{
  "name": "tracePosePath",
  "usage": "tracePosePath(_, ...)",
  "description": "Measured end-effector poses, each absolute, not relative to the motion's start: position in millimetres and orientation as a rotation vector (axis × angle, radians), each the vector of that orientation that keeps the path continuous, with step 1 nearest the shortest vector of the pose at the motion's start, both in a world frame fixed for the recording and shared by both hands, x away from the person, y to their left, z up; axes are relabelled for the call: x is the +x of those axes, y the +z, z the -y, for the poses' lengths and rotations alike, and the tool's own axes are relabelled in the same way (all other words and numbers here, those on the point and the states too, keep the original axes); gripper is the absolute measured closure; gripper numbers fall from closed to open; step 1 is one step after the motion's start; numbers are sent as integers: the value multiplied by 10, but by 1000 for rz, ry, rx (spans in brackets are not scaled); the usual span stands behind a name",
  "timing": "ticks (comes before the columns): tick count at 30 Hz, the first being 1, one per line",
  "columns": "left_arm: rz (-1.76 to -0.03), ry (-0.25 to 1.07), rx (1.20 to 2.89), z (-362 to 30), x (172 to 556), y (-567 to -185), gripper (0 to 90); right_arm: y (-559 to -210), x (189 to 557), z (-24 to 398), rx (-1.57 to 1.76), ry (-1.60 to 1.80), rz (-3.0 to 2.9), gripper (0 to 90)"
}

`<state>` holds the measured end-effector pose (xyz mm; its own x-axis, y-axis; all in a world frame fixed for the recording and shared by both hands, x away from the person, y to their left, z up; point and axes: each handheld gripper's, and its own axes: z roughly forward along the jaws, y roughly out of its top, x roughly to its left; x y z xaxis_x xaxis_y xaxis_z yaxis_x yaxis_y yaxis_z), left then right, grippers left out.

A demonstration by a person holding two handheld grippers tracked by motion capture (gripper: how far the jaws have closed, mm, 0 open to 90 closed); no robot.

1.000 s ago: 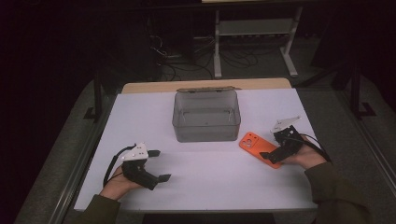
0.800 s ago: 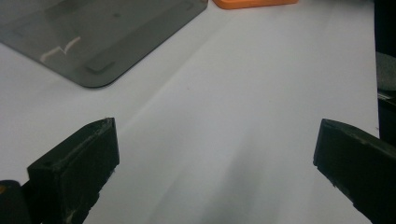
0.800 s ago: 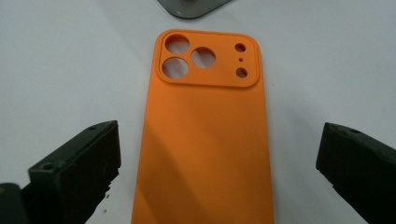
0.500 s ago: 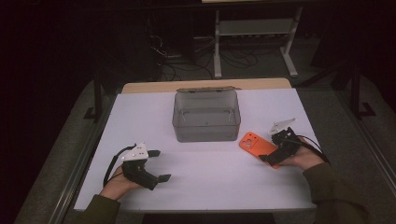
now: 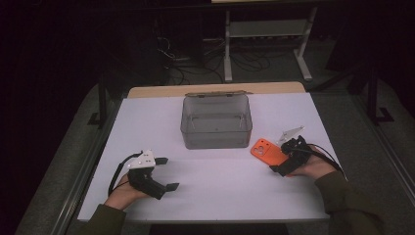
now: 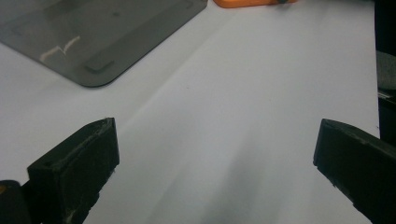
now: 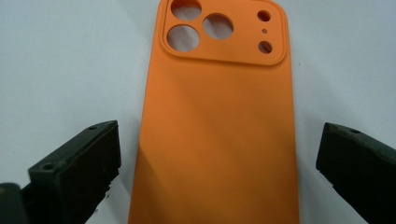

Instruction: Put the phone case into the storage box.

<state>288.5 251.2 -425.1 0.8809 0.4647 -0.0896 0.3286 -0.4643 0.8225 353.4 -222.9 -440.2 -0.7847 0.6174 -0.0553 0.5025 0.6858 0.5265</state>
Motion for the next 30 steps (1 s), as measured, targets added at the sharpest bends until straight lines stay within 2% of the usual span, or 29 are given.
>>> tracePosePath(22,-571,181,2098,-2514,2884,-4250,0,-4456,3537,2253,943,720,-2708,1)
tracePosePath(30,-571,182,2099,-2514,2884,-4250,0,-4457,3542,2272,962,741,-2724,41)
